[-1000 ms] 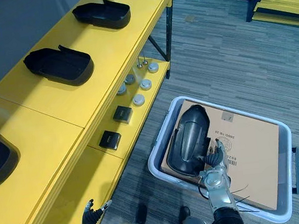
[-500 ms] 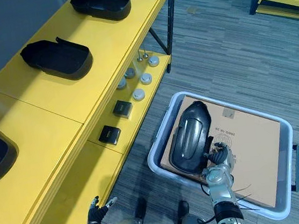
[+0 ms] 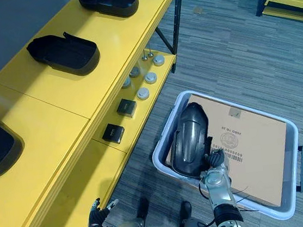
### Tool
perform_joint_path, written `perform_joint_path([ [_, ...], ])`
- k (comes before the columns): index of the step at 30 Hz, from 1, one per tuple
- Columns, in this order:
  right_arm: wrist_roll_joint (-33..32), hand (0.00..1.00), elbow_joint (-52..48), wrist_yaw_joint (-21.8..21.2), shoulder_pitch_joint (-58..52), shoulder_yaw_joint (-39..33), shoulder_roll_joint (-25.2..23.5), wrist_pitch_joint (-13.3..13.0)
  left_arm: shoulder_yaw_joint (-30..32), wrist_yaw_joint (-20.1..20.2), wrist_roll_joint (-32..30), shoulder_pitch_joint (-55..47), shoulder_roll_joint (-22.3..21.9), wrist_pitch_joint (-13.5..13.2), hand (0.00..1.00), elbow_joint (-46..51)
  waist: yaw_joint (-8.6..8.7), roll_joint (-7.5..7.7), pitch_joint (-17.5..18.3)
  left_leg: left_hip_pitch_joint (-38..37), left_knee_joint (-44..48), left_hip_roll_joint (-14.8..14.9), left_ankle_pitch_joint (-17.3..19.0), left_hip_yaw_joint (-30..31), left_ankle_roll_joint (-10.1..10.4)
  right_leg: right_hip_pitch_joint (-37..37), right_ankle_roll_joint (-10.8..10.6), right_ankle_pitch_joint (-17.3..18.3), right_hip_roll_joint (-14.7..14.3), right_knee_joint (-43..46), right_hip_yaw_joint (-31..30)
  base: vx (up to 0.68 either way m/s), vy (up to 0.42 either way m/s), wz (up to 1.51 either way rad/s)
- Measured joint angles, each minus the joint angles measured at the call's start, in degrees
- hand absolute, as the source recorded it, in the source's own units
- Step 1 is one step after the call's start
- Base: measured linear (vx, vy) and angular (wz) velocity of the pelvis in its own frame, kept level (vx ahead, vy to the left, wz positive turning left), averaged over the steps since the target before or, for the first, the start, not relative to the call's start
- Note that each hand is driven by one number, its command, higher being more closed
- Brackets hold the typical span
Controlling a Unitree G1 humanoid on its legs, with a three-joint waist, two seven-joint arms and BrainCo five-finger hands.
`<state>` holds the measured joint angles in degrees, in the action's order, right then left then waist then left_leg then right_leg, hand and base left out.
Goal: Walk over and take plastic housings, then place them on the shelf
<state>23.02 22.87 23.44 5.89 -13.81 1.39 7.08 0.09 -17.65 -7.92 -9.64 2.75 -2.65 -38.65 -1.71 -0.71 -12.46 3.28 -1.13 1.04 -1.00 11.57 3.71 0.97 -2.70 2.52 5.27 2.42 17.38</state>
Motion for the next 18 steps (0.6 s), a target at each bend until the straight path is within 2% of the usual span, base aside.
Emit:
perform_joint_path([
  [2,0.0,1.00,-4.0,0.4,-1.1,-0.6,-0.2,-0.3,0.0,0.0,0.0,-0.1,0.0,0.0,0.00,2.3,0.62,0.01,0.0,-0.1,0.0,-0.1,0.0,0.2,0.0,-0.4,0.0,0.0,0.1,-0.3,0.3,0.02,0.015,0.07],
  [9,0.0,1.00,-12.9,4.3,-5.8,-2.5,-0.6,-1.3,-3.7,-0.2,0.0,-0.4,-0.1,-0.1,0.00,11.9,0.86,0.01,0.0,-1.0,0.4,-0.2,0.0,0.0,0.0,-0.6,0.0,1.7,0.4,1.3,0.0,0.01,0.003,0.00],
  [15,0.1,1.00,-22.6,6.5,-7.6,-1.4,-1.1,-2.6,-7.3,-0.6,0.0,-0.5,-0.8,-1.7,0.00,25.0,1.21,-0.03,0.2,-1.2,1.7,-0.4,0.0,-0.4,0.0,-0.1,0.4,2.9,0.7,3.4,-0.6,-0.01,-0.009,-0.06],
  [18,0.3,1.00,-27.3,6.8,-7.6,0.0,-1.1,-3.8,-9.3,-1.4,0.3,-0.5,-1.0,-2.6,0.00,32.0,1.92,0.03,0.5,-1.2,1.7,-0.4,0.0,-0.6,-0.1,0.2,0.4,3.0,0.6,3.5,-0.9,-0.01,-0.007,-0.06],
])
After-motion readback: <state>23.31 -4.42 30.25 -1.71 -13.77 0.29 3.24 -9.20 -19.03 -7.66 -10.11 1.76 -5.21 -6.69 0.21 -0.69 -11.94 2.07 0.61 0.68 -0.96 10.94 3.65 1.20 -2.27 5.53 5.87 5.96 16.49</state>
